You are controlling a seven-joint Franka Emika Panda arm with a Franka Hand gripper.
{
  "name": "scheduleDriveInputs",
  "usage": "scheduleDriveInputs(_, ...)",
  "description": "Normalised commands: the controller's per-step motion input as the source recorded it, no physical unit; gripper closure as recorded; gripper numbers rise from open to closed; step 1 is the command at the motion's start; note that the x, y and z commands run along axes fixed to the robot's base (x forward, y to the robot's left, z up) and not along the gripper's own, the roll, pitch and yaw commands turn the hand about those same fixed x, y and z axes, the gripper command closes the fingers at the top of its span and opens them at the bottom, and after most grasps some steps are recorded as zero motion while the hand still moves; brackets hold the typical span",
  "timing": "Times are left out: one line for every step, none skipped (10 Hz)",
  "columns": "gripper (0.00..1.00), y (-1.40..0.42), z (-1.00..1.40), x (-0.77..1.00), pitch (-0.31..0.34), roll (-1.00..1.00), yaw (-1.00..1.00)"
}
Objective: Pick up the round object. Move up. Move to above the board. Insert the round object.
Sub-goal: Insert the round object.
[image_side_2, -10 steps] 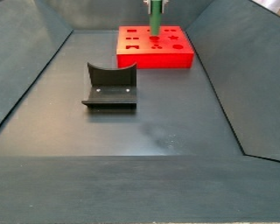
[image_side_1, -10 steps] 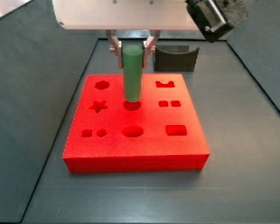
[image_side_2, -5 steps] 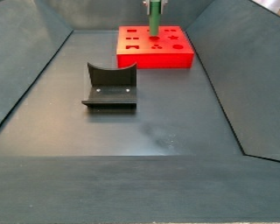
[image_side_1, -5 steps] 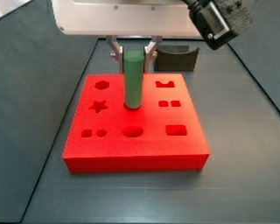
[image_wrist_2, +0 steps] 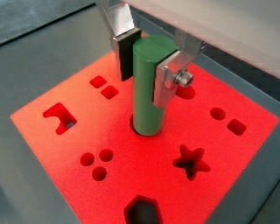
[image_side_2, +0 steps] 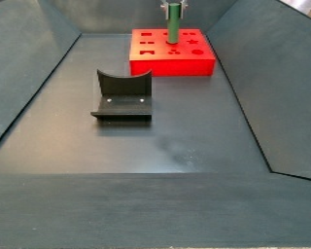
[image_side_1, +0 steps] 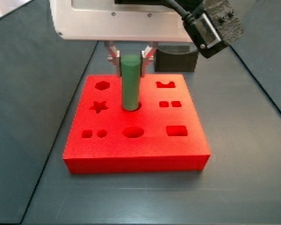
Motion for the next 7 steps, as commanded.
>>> scheduleDriveInputs(1.00, 0.00, -0.12, 0.18, 0.034, 0.02, 0.00)
scheduleDriveInputs(1.00, 0.00, -0.10, 0.15, 0.031, 0.03, 0.00)
scheduleDriveInputs(1.00, 0.00, -0.09, 0.09, 0.019, 0.05, 0.00)
scheduleDriveInputs(1.00, -0.01, -0.11, 0.09, 0.011, 0.06, 0.03)
scheduleDriveInputs(1.00, -0.04, -0.06, 0.00, 0.001, 0.07, 0.03)
scheduleDriveInputs(1.00, 0.00, -0.03, 0.00, 0.000, 0.00, 0.00)
scheduleDriveInputs(1.00, 0.00, -0.57, 0.00, -0.081, 0.00, -0.01)
